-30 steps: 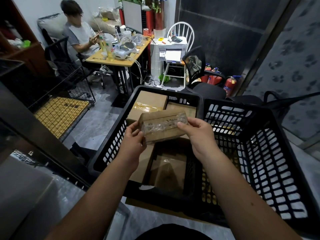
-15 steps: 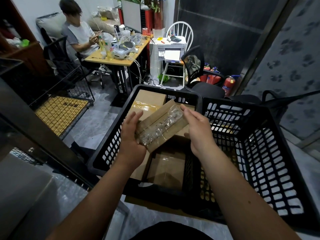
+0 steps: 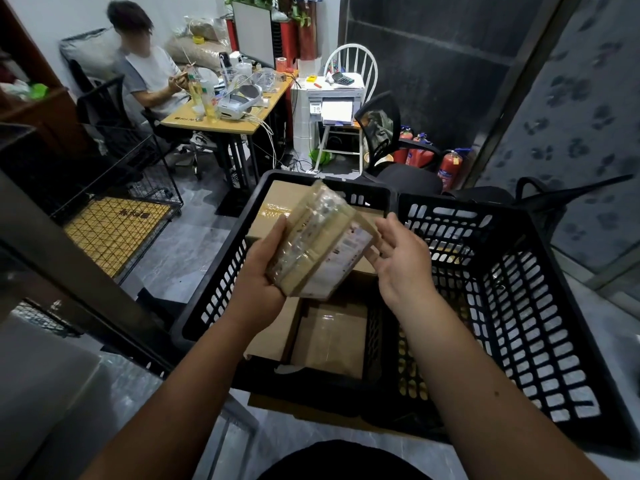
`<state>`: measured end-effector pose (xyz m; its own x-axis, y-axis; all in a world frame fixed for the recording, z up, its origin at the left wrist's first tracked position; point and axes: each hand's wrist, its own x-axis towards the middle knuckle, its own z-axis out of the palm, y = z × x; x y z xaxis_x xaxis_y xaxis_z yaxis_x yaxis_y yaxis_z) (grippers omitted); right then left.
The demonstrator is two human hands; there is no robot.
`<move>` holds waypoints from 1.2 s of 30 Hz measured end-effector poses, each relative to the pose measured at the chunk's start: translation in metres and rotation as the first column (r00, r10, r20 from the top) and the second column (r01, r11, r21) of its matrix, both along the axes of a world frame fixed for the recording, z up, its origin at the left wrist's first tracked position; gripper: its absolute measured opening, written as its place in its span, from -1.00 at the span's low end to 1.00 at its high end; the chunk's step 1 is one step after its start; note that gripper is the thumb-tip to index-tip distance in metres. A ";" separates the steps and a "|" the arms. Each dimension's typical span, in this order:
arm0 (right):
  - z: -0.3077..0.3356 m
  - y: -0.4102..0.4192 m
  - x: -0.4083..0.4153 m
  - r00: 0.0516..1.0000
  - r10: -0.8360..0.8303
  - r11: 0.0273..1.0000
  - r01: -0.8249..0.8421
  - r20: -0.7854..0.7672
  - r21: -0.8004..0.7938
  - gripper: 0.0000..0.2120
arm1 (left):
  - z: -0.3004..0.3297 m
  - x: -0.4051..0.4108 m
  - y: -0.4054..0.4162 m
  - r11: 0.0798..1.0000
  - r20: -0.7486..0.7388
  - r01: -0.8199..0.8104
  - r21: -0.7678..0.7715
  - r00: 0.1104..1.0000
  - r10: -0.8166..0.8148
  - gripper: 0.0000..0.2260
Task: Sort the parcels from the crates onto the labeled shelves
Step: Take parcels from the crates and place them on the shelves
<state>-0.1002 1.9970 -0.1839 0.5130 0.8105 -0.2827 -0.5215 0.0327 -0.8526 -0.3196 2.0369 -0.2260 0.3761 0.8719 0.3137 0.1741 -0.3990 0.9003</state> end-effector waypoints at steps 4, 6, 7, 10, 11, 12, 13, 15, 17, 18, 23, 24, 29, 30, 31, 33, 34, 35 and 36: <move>-0.006 -0.006 0.006 0.972 0.124 0.991 -0.111 -0.200 0.074 -0.54 | 0.009 0.004 -0.004 0.974 0.201 0.017 -0.226 0.979 0.029 -0.17; -0.010 -0.007 0.001 0.972 0.192 0.981 -0.185 -0.137 0.062 -0.46 | 0.011 0.007 -0.006 0.956 0.246 0.058 -0.288 0.969 0.015 -0.14; -0.011 -0.008 -0.002 0.971 0.218 0.975 -0.213 -0.100 0.061 -0.45 | 0.011 0.010 -0.006 0.948 0.259 0.065 -0.312 0.966 0.019 -0.13; -0.011 -0.010 -0.007 0.958 0.283 0.957 -0.278 -0.050 0.084 -0.55 | 0.007 0.015 -0.004 0.926 0.270 0.064 -0.373 0.962 0.043 -0.10; -0.011 -0.010 -0.008 0.949 0.312 0.946 -0.306 -0.037 0.106 -0.55 | 0.005 0.014 -0.002 0.925 0.256 0.055 -0.376 0.965 0.047 -0.11; -0.011 -0.012 -0.009 0.939 0.345 0.931 -0.340 -0.011 0.131 -0.51 | 0.004 0.012 0.000 0.928 0.226 0.040 -0.370 0.973 0.048 -0.13; -0.012 -0.013 -0.010 0.926 0.378 0.914 -0.377 0.025 0.148 -0.45 | 0.005 0.010 0.000 0.932 0.196 0.028 -0.361 0.980 0.046 -0.15; -0.015 -0.013 -0.013 0.900 0.423 0.890 -0.434 0.104 0.139 -0.30 | 0.007 0.007 0.002 0.945 0.135 0.012 -0.327 0.990 0.034 -0.16; -0.018 -0.013 -0.014 0.873 0.463 0.868 -0.482 0.154 0.124 -0.22 | 0.008 0.005 0.004 0.958 0.065 -0.013 -0.287 0.997 0.033 -0.16; -0.020 -0.013 -0.015 0.860 0.479 0.856 -0.502 0.175 0.122 -0.21 | 0.008 0.004 0.005 0.967 0.015 -0.028 -0.254 0.999 0.033 -0.16; -0.021 -0.014 -0.017 0.867 0.433 0.884 -0.462 0.246 0.073 -0.19 | -0.004 0.000 0.013 0.985 -0.208 -0.071 -0.159 0.977 0.037 -0.16; -0.021 -0.014 -0.016 0.870 0.417 0.893 -0.446 0.263 0.060 -0.18 | -0.004 0.000 0.012 0.985 -0.232 -0.084 -0.148 0.971 0.048 -0.15; -0.019 -0.018 -0.019 0.789 0.414 0.885 -0.466 0.453 0.002 -0.12 | 0.005 -0.009 0.010 0.973 -0.258 -0.027 -0.231 0.965 -0.035 -0.19; -0.019 -0.019 -0.019 0.765 0.426 0.877 -0.480 0.483 -0.015 -0.15 | 0.007 -0.012 0.011 0.965 -0.249 -0.016 -0.260 0.967 -0.051 -0.21; -0.019 -0.019 -0.018 0.740 0.436 0.870 -0.492 0.512 -0.030 -0.19 | 0.008 -0.015 0.013 0.959 -0.243 -0.014 -0.284 0.968 -0.058 -0.23; -0.019 -0.020 -0.016 0.707 0.450 0.859 -0.510 0.545 -0.048 -0.22 | 0.008 -0.023 0.019 0.937 -0.210 0.008 -0.348 0.974 -0.086 -0.23; -0.020 -0.020 -0.014 0.704 0.454 0.857 -0.513 0.547 -0.052 -0.21 | 0.008 -0.027 0.021 0.924 -0.179 0.029 -0.381 0.978 -0.104 -0.23; -0.020 -0.020 -0.013 0.703 0.449 0.861 -0.505 0.552 -0.057 -0.21 | 0.008 -0.029 0.023 0.910 -0.139 0.053 -0.411 0.983 -0.120 -0.23; -0.019 -0.021 -0.012 0.700 0.442 0.865 -0.498 0.561 -0.060 -0.21 | 0.008 -0.030 0.024 0.899 -0.105 0.068 -0.432 0.987 -0.125 -0.26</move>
<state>-0.1122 1.9765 -0.2031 0.0998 0.9950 0.0060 0.0546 0.0005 -0.9985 -0.3501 2.0608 -0.2179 0.4769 0.8686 -0.1348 0.2779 -0.0035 0.9606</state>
